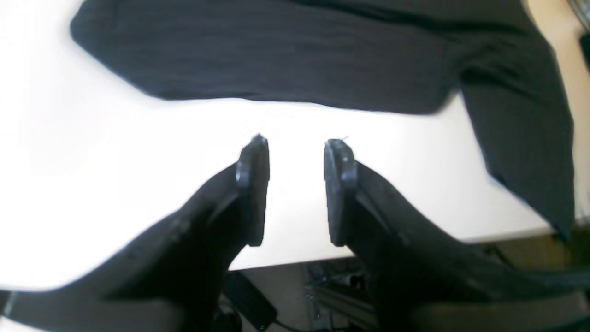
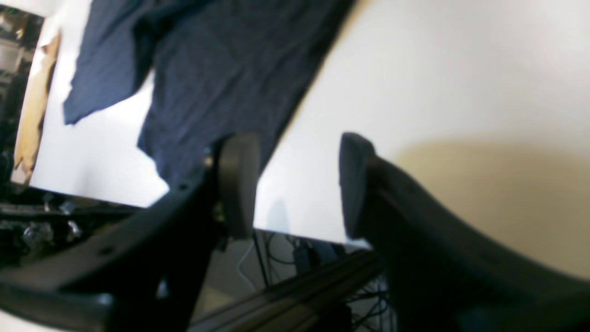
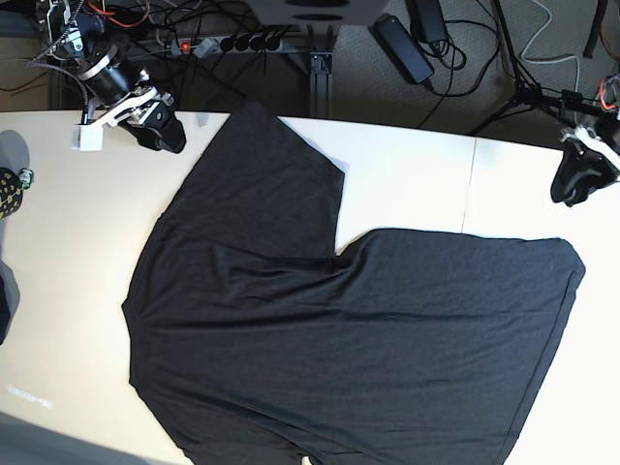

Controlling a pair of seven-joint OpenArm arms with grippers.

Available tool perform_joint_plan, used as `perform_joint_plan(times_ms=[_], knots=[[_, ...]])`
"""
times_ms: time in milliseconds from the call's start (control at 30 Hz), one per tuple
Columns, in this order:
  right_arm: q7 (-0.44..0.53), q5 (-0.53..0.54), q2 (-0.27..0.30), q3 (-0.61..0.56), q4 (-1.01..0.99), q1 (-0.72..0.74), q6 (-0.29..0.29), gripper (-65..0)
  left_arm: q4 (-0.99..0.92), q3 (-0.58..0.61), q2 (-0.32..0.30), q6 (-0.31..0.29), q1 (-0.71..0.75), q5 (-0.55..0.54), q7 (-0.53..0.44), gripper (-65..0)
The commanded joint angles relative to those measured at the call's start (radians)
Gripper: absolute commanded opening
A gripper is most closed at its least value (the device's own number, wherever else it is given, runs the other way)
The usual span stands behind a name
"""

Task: Fold the T-shirt properly
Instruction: 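Lower the left gripper onto the shirt's sleeve corner and grasp it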

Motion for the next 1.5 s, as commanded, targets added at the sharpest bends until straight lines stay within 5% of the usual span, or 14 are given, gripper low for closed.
perform_joint_plan(times_ms=[0, 333, 733, 1000, 1267, 1467], knots=[[0.016, 0.009, 0.010, 0.006, 0.013, -0.001, -0.029, -36.3, -0.023, -0.010, -0.025, -0.005, -0.031, -0.028, -0.013, -42.0], [0.024, 0.000, 0.013, 0.007, 0.014, -0.006, -0.028, -36.3, -0.434, 0.005, -0.037, -0.009, -0.350, -0.142, 0.029, -42.0], [-0.002, -0.035, 0.016, 0.007, 0.014, -0.003, -0.028, -36.3, -0.756, 0.177, -0.034, -0.002, -0.686, -0.210, 0.132, -42.0], [-0.047, -0.030, 0.016, 0.007, 0.015, -0.003, -0.028, -36.4, -0.864, 0.254, 0.014, 0.105, -0.773, -0.120, 0.148, -42.0], [-0.085, -0.031, 0.016, 0.007, 0.015, -0.006, -0.028, -36.4, -0.865, 0.254, 0.015, 0.107, -0.797, -0.117, 0.164, -42.0], [-0.085, -0.031, 0.016, 0.007, 0.015, -0.006, -0.027, -36.4, -0.843, 0.195, -0.044, 0.106, -0.803, -0.114, 0.164, -42.0]])
